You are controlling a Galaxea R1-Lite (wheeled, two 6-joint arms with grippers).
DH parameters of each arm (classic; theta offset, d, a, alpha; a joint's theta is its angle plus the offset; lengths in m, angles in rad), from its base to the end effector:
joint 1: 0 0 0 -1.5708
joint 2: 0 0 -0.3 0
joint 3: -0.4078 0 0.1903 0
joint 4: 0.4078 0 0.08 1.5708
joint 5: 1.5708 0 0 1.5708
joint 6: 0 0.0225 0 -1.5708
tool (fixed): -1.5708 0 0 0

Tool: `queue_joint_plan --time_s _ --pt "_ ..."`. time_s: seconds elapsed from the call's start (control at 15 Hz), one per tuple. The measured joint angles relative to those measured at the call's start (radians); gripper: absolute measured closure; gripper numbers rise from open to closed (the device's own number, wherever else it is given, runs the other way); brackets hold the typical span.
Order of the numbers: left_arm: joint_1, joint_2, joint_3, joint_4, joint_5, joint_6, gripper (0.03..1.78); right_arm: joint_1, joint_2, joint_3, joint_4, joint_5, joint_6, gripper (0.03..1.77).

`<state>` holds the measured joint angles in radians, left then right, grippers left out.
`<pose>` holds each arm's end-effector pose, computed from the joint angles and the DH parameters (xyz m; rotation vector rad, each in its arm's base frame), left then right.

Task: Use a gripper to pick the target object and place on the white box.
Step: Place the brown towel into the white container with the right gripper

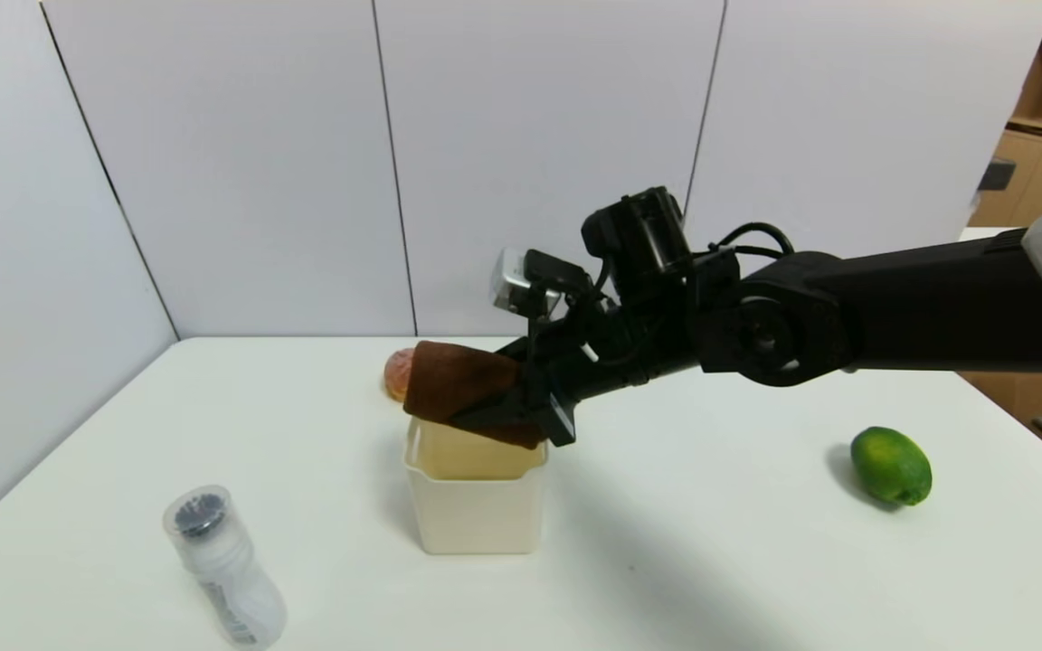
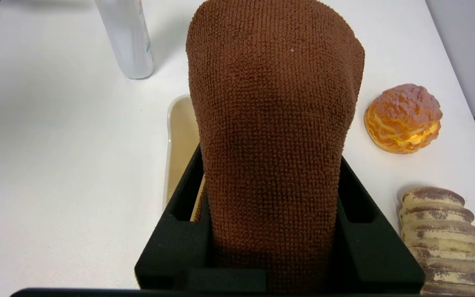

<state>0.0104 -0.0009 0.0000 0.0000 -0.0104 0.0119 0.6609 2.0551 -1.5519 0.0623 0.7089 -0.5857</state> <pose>-0.0229 -0.0005 0.0755 0.0119 -0.0009 0.0000 0.3155 0.2639 0.1954 -0.4615 0.2031 1.4670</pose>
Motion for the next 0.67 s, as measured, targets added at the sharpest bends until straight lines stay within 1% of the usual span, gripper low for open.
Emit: queue_joint_plan --time_s 0.07,0.13,0.2,0.4,0.67 --pt "0.0 0.0 0.0 0.0 0.0 0.0 0.12 0.0 0.0 0.001 0.0 0.0 0.0 1.11" --pt "0.0 0.0 0.0 0.0 0.0 0.0 0.12 0.0 0.001 0.001 0.0 0.0 0.0 1.05" --pt "0.0 0.0 0.0 0.0 0.0 0.0 0.12 -0.001 0.0 0.001 0.001 -0.007 0.0 0.93" --pt "0.0 0.0 0.0 0.0 0.0 0.0 0.12 -0.001 -0.004 0.003 -0.001 -0.018 0.0 0.66" --pt "0.0 0.0 0.0 0.0 -0.001 0.0 0.12 0.0 -0.013 0.002 -0.007 -0.018 0.0 0.43"
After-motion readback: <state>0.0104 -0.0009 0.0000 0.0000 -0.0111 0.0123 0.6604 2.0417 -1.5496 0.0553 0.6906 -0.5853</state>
